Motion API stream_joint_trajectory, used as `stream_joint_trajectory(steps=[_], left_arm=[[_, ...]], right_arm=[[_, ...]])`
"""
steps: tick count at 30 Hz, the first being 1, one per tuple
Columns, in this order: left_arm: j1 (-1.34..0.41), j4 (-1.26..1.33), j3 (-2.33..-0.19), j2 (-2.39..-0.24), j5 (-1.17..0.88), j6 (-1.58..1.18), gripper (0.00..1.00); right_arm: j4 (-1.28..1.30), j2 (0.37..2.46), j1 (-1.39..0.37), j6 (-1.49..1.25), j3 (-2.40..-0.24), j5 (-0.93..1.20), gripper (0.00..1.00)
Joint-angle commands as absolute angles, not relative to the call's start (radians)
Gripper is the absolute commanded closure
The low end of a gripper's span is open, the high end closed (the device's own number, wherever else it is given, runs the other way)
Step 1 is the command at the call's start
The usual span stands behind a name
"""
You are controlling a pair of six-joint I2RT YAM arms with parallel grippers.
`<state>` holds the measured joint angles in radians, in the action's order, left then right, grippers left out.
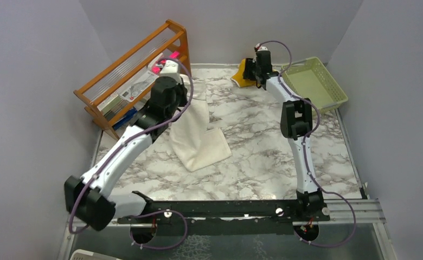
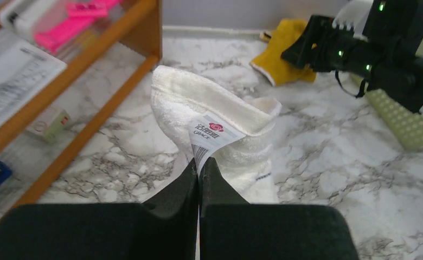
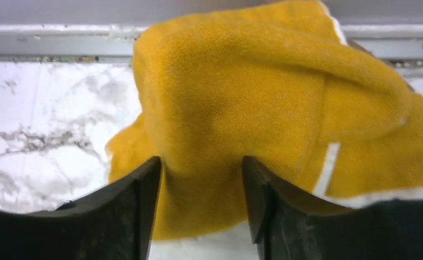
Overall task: Roll the towels
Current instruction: Flatten out the towel at the center of the board.
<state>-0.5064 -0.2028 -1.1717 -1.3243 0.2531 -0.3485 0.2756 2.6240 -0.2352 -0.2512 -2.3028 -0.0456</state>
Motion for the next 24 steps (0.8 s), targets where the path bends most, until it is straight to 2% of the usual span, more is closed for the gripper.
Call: stream_joint_trajectory(steps=[1,2,3,8,11,16,20,24], left_arm=[[-0.512,-0.238,-1.107,-1.141,0.378,-0.296,1.0],[-0.511,-0.255,-1.098,-1.106,0.402,-0.287,1.0],[-0.511,-0.27,-1.087,-1.075,0.423,-0.277,1.0],[-0.508,-0.382,-1.037,-0.95,0.501,-0.245,1.0],[-0.506,-0.444,-0.996,-0.87,0.545,-0.243,1.0],[-0.506,-0.514,-0.92,-0.728,0.612,-0.278,1.0],[-0.506,-0.571,-0.893,-0.643,0.633,-0.311,1.0],[-0.506,-0.617,-0.897,-0.605,0.647,-0.322,1.0]], right_arm=[[0.085,2.412,-0.221,-0.26,-2.07,0.108,0.32],[0.01,2.329,-0.231,-0.263,-1.952,0.111,0.23],[-0.047,2.258,-0.242,-0.261,-1.849,0.106,0.2],[-0.146,1.888,-0.327,-0.225,-1.426,0.104,0.19],[-0.123,1.764,-0.428,-0.18,-1.25,0.058,0.2],[-0.042,1.786,-0.586,-0.224,-1.147,-0.012,0.26],[0.035,1.884,-0.665,-0.243,-1.185,-0.066,0.33],[0.092,1.939,-0.711,-0.233,-1.218,-0.144,0.36]])
